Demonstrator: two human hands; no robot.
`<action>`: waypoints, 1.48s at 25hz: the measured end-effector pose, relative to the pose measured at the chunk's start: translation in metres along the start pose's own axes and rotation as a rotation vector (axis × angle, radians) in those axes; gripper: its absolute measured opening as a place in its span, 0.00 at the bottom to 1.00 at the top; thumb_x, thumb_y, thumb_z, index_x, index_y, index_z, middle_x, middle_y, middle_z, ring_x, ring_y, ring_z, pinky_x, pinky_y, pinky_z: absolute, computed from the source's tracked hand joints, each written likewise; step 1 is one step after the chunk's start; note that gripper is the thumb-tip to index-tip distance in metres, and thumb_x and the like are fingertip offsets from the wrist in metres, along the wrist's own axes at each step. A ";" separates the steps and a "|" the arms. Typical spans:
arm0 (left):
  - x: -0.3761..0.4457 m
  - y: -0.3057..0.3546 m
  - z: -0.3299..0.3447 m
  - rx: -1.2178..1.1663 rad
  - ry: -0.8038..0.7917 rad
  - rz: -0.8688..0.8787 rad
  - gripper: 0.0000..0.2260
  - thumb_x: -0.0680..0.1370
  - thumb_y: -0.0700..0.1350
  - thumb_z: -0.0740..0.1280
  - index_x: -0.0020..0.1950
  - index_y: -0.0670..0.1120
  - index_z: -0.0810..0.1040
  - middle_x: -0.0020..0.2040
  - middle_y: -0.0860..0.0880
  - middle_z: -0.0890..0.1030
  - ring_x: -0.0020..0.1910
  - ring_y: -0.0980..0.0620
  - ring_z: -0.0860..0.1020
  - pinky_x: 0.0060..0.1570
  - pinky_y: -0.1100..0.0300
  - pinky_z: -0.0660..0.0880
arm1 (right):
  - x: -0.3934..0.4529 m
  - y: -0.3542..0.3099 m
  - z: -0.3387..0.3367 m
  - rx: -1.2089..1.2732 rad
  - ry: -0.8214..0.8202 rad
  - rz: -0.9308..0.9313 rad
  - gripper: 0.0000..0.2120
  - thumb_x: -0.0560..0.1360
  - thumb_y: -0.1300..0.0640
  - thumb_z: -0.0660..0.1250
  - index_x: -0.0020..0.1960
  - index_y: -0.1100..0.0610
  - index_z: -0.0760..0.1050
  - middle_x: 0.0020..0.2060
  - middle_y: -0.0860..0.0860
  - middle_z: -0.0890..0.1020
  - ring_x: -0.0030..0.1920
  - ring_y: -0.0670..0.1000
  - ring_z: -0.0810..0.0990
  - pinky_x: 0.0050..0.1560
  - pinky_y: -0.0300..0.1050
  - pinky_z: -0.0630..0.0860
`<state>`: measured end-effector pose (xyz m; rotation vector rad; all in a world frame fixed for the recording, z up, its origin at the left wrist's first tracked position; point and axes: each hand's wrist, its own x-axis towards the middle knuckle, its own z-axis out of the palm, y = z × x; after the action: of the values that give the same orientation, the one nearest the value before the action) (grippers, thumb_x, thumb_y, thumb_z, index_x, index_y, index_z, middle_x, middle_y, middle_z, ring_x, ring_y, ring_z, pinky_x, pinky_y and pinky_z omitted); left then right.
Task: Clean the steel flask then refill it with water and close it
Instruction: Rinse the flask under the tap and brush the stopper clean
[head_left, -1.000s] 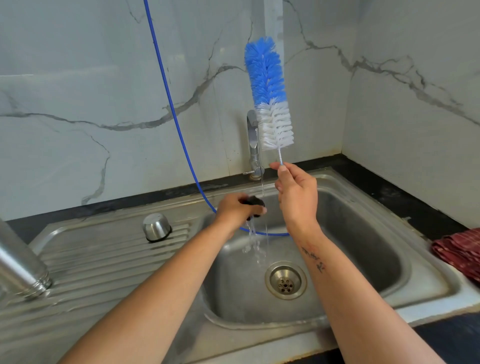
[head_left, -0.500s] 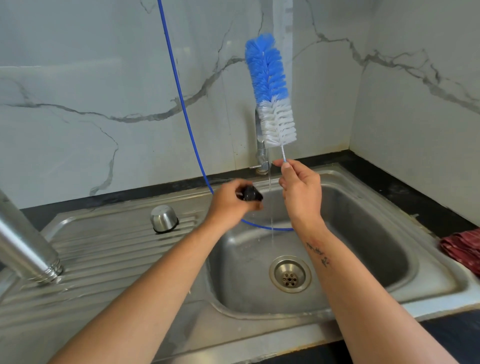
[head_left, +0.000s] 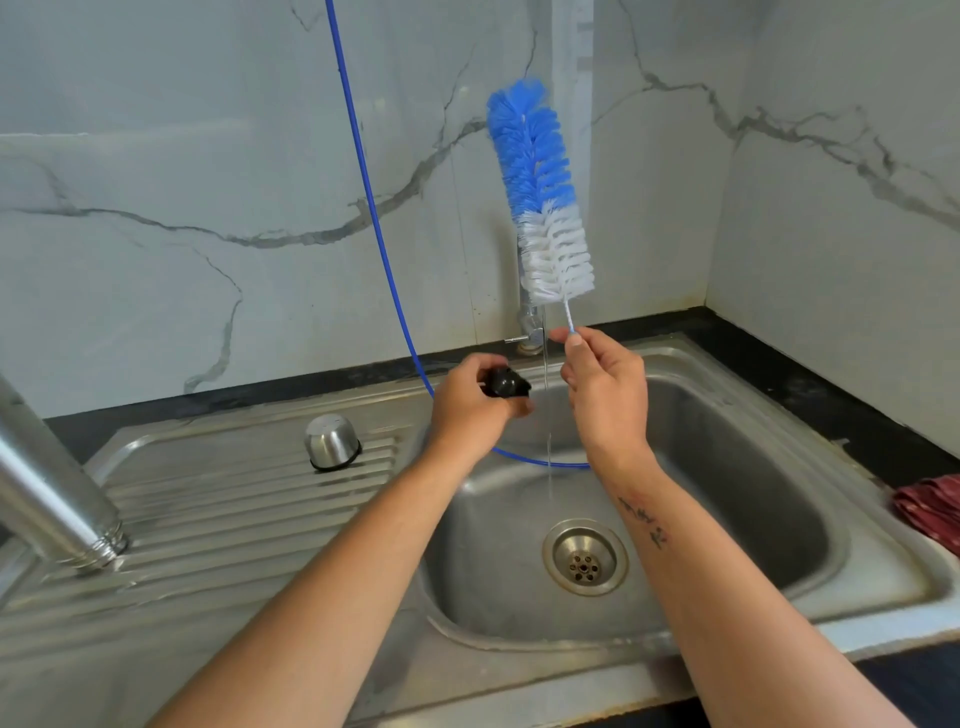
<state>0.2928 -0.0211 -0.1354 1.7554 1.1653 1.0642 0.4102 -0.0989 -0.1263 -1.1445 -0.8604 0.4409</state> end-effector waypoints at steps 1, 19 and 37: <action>-0.001 0.000 0.000 -0.052 0.037 0.022 0.25 0.66 0.38 0.82 0.60 0.49 0.80 0.49 0.56 0.81 0.48 0.60 0.79 0.50 0.67 0.75 | 0.000 0.001 0.000 0.005 0.004 0.002 0.12 0.85 0.57 0.60 0.54 0.55 0.83 0.27 0.45 0.68 0.29 0.44 0.64 0.31 0.38 0.64; -0.031 -0.049 -0.039 0.053 -0.153 -0.135 0.24 0.59 0.42 0.83 0.51 0.53 0.81 0.50 0.49 0.84 0.48 0.50 0.82 0.55 0.56 0.77 | -0.006 0.012 0.009 0.008 -0.091 -0.019 0.12 0.85 0.57 0.61 0.53 0.54 0.83 0.28 0.46 0.67 0.29 0.45 0.62 0.30 0.37 0.62; 0.016 -0.076 -0.219 0.777 -0.120 -0.433 0.12 0.65 0.43 0.81 0.40 0.46 0.79 0.39 0.48 0.80 0.39 0.52 0.78 0.33 0.61 0.70 | -0.017 0.021 0.020 -0.012 -0.269 -0.062 0.11 0.85 0.57 0.62 0.52 0.50 0.84 0.28 0.47 0.66 0.30 0.47 0.61 0.29 0.38 0.59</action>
<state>0.0708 0.0474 -0.1211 1.9334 1.9297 0.2374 0.3862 -0.0906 -0.1488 -1.0807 -1.1310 0.5472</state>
